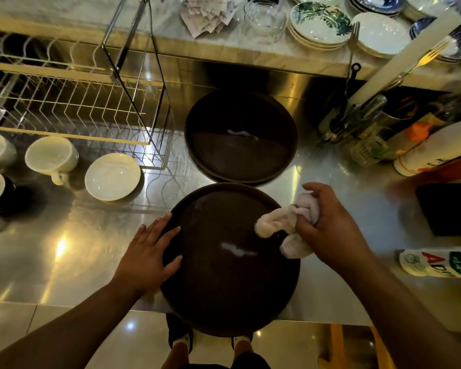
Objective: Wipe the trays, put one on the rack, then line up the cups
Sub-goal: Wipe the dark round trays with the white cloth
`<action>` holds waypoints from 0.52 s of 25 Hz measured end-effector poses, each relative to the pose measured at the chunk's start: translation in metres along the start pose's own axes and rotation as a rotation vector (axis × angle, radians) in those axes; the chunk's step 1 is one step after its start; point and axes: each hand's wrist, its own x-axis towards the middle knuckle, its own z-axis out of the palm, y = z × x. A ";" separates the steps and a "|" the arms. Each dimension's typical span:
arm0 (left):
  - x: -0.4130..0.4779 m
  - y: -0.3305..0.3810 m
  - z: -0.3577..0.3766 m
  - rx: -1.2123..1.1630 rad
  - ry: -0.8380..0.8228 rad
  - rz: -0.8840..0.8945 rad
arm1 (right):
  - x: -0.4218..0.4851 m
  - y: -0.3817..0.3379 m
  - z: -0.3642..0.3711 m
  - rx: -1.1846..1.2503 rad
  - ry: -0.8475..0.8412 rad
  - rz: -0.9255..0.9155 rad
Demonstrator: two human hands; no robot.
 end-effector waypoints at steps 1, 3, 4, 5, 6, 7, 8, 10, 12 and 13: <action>0.000 0.000 0.001 -0.001 0.001 -0.001 | 0.003 0.007 0.011 -0.025 -0.008 0.016; 0.000 0.000 0.001 0.000 0.005 0.000 | 0.008 0.021 0.033 -0.105 -0.005 0.015; 0.000 0.000 0.001 -0.001 0.008 0.001 | 0.010 0.029 0.044 -0.150 0.002 -0.006; 0.000 0.000 0.000 -0.002 0.010 0.003 | 0.010 0.037 0.054 -0.190 0.005 -0.031; 0.000 0.000 0.000 -0.003 0.013 0.003 | 0.008 0.044 0.062 -0.228 -0.004 -0.050; 0.000 0.000 0.000 -0.006 0.017 0.005 | 0.006 0.050 0.070 -0.268 -0.027 -0.060; 0.000 0.000 0.001 -0.008 0.021 0.007 | 0.002 0.056 0.077 -0.305 -0.059 -0.067; 0.000 -0.001 0.002 -0.013 0.029 0.009 | -0.007 0.066 0.089 -0.357 -0.108 -0.100; 0.000 -0.002 0.004 -0.011 0.033 0.008 | -0.013 0.071 0.095 -0.400 -0.118 -0.139; 0.000 -0.002 0.004 -0.009 0.037 0.009 | -0.014 0.073 0.096 -0.427 -0.108 -0.159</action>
